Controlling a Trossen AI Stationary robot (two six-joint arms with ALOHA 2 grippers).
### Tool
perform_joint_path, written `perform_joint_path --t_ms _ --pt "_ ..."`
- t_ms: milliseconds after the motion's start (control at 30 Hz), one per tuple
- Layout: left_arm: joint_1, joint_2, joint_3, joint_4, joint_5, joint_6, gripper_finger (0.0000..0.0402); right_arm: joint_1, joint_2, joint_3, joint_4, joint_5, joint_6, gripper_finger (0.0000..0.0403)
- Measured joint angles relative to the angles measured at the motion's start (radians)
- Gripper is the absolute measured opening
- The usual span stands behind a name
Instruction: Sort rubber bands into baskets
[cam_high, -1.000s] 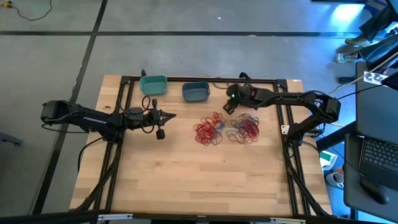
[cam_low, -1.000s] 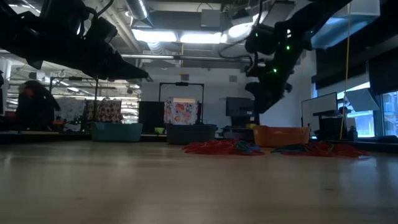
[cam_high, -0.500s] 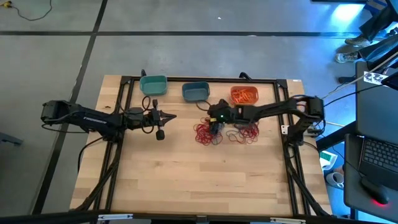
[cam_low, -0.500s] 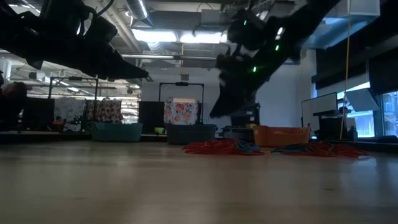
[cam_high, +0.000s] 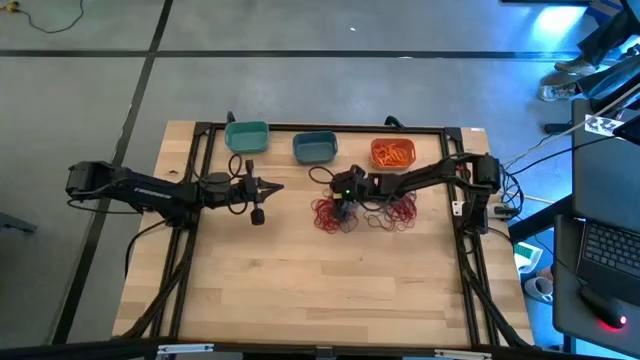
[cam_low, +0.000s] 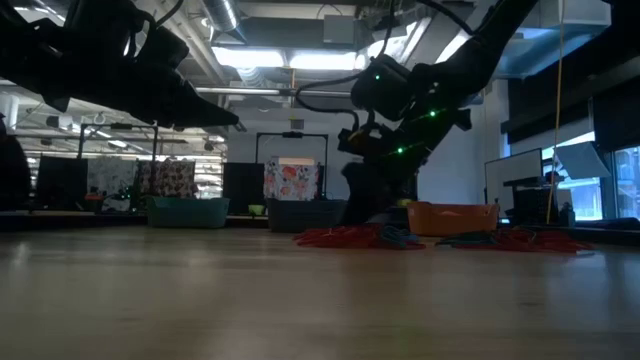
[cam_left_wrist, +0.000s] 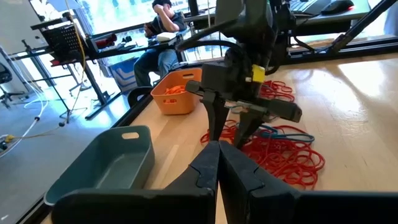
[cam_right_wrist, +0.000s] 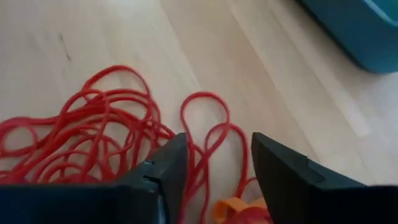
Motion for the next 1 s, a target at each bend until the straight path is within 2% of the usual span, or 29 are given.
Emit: perform_joint_path --t_ms 267,333,467,567,700,800,1000 --pt "0.0 0.0 0.0 0.0 0.0 0.0 0.0005 0.0 0.0 0.0 0.005 0.005 -0.037 0.0026" --pt "0.0 0.0 0.0 0.0 0.0 -0.001 0.0005 0.002 0.0 0.0 0.007 0.013 -0.051 0.0008" --pt "0.0 0.0 0.0 0.0 -0.001 0.0 0.0005 0.003 -0.018 0.0 0.011 0.05 -0.064 0.002" --pt "0.0 0.0 0.0 0.0 -0.001 0.002 0.0005 0.002 -0.044 0.0 -0.009 0.049 -0.064 0.0012" --pt "0.0 0.0 0.0 0.0 -0.001 0.003 0.0005 0.002 -0.073 0.0 -0.024 -0.017 -0.009 0.0006" --pt "0.0 0.0 0.0 0.0 -0.001 0.003 0.0005 0.002 -0.075 0.0 -0.03 -0.099 0.048 0.0028" --pt "0.0 0.0 0.0 0.0 -0.001 0.001 0.0005 0.002 -0.065 0.0 -0.051 -0.067 0.093 0.0101"
